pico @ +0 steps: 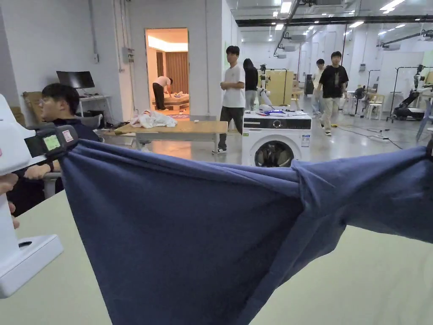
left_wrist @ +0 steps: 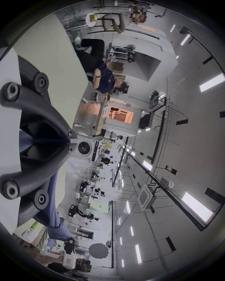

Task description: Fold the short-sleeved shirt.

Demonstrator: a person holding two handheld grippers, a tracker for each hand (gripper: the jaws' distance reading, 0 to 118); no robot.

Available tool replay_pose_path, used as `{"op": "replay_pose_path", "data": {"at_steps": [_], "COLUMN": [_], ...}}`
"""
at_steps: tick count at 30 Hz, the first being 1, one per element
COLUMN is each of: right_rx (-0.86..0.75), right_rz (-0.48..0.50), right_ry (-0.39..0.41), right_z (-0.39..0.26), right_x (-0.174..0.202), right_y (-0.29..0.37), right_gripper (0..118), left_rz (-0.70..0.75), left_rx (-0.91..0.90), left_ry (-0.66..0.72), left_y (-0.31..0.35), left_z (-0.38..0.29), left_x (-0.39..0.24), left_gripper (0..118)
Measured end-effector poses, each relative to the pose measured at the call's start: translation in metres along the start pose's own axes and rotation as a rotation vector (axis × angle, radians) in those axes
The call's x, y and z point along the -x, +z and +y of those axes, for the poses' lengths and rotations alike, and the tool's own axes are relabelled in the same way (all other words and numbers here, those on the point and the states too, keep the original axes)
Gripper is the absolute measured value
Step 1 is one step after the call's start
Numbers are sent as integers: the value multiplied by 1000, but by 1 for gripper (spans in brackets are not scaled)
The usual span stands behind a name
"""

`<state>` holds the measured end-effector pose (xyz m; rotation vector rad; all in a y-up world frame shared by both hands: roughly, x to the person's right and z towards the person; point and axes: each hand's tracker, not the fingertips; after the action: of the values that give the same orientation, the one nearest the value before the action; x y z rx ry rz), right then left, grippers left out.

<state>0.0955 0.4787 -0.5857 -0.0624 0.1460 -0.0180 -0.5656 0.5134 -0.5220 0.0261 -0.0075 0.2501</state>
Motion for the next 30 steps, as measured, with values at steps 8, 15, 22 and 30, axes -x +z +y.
{"op": "replay_pose_path", "data": {"at_steps": [8, 15, 22, 30], "right_rx": [2, 60, 90, 151], "right_rz": [-50, -126, -181, -187], "right_ry": [-4, 55, 45, 9], "right_z": [36, 43, 35, 1], "right_x": [-7, -4, -2, -4], "right_y": [-63, -145, -219, -265], "right_gripper": [4, 4, 4, 4], "left_rz": [59, 109, 129, 134], "left_rx": [20, 54, 96, 158], "left_ry": [-70, -122, -114, -117], "left_y": [-78, -168, -243, -282], "left_z": [31, 33, 16, -35], "left_x": [-21, -29, -30, -22], "left_gripper": [0, 0, 0, 0]}}
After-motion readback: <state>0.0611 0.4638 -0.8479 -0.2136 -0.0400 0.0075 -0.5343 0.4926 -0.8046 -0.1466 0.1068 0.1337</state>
